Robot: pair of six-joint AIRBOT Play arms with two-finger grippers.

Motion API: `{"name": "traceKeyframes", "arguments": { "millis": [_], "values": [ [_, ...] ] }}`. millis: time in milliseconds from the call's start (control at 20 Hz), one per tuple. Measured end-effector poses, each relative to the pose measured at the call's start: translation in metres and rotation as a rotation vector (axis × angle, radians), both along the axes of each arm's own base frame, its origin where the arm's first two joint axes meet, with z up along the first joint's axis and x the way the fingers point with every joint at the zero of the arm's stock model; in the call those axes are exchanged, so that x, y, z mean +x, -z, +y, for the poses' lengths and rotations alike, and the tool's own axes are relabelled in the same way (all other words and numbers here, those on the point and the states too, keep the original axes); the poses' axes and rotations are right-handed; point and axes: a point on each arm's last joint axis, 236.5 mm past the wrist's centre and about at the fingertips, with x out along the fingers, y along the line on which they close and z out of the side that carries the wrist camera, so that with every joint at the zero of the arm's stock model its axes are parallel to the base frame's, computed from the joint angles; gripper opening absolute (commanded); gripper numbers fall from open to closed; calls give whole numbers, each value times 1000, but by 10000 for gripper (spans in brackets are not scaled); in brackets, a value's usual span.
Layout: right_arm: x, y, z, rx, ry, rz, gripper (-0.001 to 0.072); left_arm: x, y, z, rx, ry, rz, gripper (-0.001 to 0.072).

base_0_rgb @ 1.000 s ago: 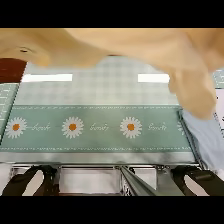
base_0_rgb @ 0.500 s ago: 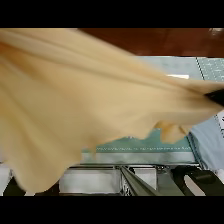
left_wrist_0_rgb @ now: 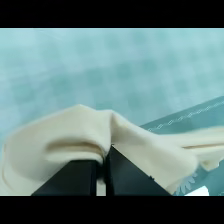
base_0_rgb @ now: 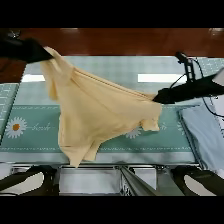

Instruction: Fold the shirts.

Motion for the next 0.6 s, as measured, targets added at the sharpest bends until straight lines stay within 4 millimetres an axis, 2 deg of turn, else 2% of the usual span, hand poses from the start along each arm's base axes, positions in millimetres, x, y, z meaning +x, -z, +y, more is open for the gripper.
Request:
{"name": "traceKeyframes", "arguments": {
  "millis": [50,100,150,200,300,400,450,500,600],
  "values": [
    [24,15,-6,4,46,7,26,15,26,-9,-9,2,37,25],
    [48,28,-13,15,96,19,46,26,48,-17,-17,-1,72,56],
    [71,37,-19,38,147,25,347,36,66,-25,-30,-13,97,368],
    [95,43,-27,72,202,28,617,44,81,-30,-39,-31,118,690],
    [131,44,-45,146,283,35,616,52,100,-35,-44,-54,153,705],
    [149,34,-74,192,335,36,615,45,113,-22,-3,-55,210,705],
    [147,31,-94,187,352,49,614,39,121,-6,40,-67,246,705],
    [138,33,-114,157,362,77,613,28,131,14,86,-88,298,705],
    [95,50,-151,67,408,180,613,-8,151,50,132,-140,416,705]
  ]
}}
